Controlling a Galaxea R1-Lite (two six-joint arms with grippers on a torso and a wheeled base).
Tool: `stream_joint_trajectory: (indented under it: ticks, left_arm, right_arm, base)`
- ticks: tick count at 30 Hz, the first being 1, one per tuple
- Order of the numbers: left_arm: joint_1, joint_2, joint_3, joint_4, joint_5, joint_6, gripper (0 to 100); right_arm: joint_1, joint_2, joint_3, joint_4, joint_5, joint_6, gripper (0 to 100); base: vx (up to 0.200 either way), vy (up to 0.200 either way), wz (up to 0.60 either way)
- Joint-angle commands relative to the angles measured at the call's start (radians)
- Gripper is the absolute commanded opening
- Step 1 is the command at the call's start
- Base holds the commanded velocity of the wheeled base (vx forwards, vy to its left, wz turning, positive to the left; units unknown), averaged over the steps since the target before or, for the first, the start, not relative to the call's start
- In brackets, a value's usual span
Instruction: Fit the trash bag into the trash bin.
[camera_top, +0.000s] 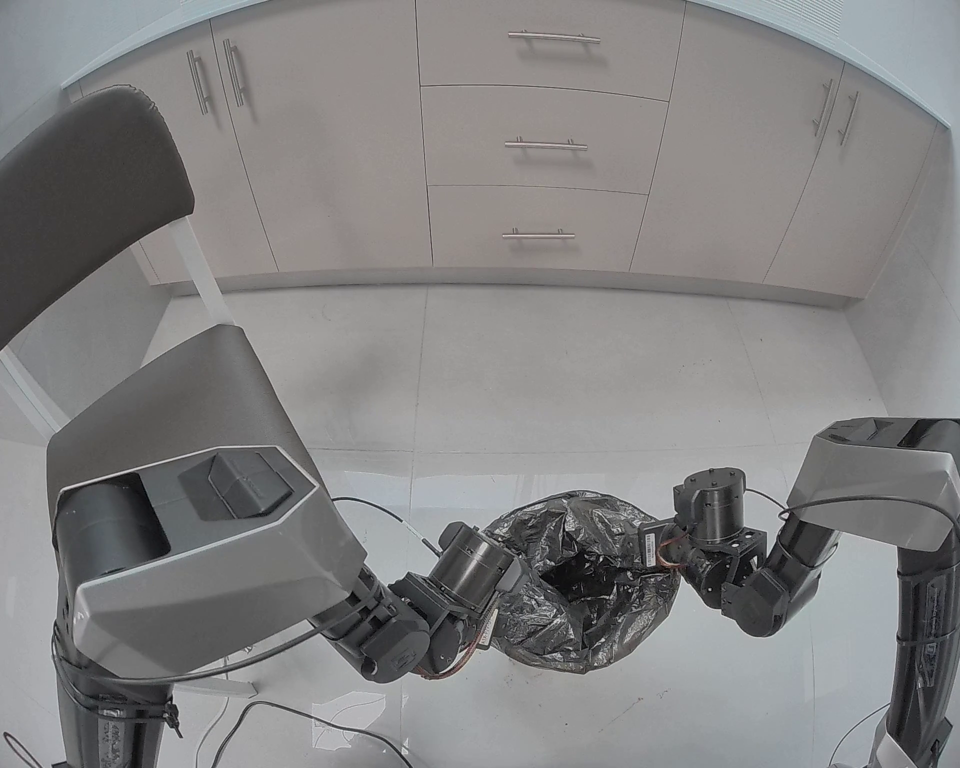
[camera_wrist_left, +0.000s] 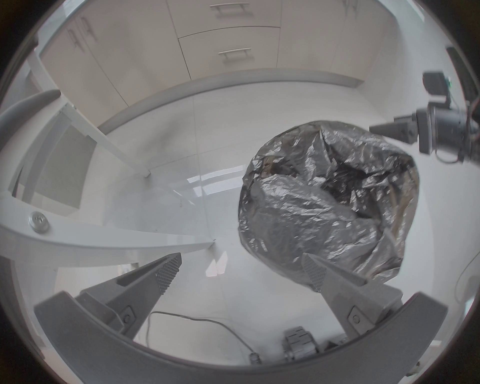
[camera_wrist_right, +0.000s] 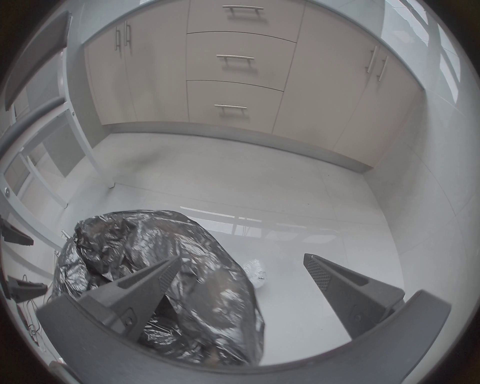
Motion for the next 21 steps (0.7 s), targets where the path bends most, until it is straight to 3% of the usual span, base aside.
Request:
stream_joint_trajectory:
  ticks: [1, 8, 21]
  left_arm:
    - [-0.005, -0.041, 0.053, -0.054, -0.059, -0.032, 100]
    - [0.007, -0.029, 0.135, -0.183, -0.075, -0.022, 100]
    - [0.006, -0.003, 0.129, -0.186, -0.076, -0.023, 100]
  right_arm:
    - [-0.038, 0.002, 0.079, -0.039, 0.001, 0.003, 100]
    - [-0.049, 0.065, 0.135, -0.125, 0.001, 0.004, 100]
    - [-0.112, 0.152, 0.270, -0.348, 0.008, -0.003, 100]
  base:
    - [0.000, 0.000, 0.00]
    - [0.000, 0.000, 0.00]
    - [0.000, 0.000, 0.00]
